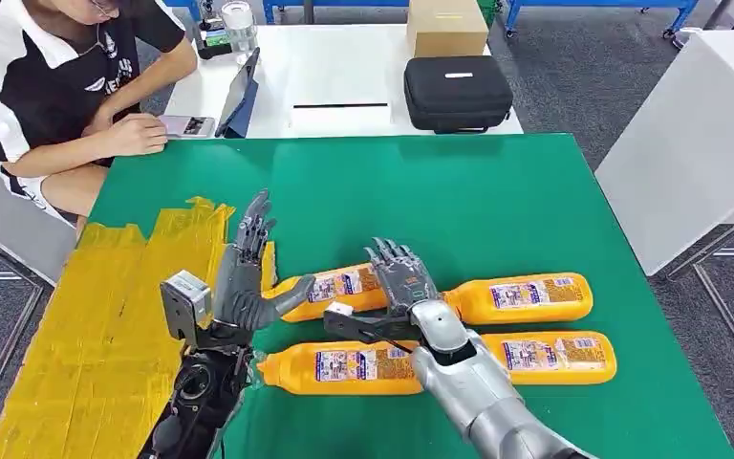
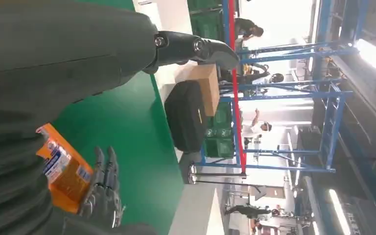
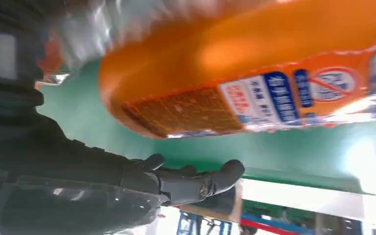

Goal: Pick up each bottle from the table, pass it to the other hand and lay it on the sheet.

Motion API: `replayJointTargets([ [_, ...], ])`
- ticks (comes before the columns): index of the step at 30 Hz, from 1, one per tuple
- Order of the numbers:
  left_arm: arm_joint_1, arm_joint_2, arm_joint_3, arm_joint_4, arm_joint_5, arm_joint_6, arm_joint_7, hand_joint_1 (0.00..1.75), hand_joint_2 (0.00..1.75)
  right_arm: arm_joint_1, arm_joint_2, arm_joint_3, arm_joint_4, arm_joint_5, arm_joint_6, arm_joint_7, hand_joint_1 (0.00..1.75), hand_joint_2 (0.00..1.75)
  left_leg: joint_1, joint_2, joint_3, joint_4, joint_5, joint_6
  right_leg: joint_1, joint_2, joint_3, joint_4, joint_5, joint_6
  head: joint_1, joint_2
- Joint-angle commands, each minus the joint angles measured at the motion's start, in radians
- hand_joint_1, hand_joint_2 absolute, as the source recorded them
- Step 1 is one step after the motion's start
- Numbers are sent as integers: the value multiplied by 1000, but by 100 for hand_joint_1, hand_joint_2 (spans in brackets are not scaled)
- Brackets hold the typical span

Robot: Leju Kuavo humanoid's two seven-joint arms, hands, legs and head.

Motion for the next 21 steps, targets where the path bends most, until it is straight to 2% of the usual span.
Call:
replayJointTargets([
  [1,-66,3,4,110,6,-1,-7,0,175,-90,13,115,169,72,57,-46,0,175,1,1,4,0,-2,-3,2,-3,5,-1,-1,-2,0,0],
  [13,-59,12,13,100,15,12,-10,0,175,-118,28,164,211,100,128,-96,0,175,1,2,6,-1,-2,-3,2,-4,6,-2,-1,-2,0,0],
  [16,-60,13,13,104,18,14,-10,0,175,-123,33,149,229,69,191,-105,0,175,1,1,4,-1,-1,-2,1,-2,4,-1,-1,-1,0,0],
  [17,-60,13,12,105,18,14,-10,0,175,-122,30,145,233,58,213,-111,105,175,1,2,6,-1,-2,-3,2,-3,6,-1,-1,-2,0,0],
  [18,-63,13,12,107,18,14,-10,0,175,-125,29,145,239,50,238,-110,159,175,1,1,5,-1,-1,-2,1,-3,5,-1,-1,-2,0,0],
  [19,-65,12,12,109,20,15,-10,0,175,-125,26,144,240,44,245,-106,175,175,1,1,5,-1,-1,-2,1,-3,5,-1,-1,-1,0,0],
  [21,-65,12,15,108,22,16,-10,0,175,-124,22,136,236,33,211,-98,175,175,1,1,6,-1,-1,-3,1,-4,6,-2,-1,-2,0,0],
])
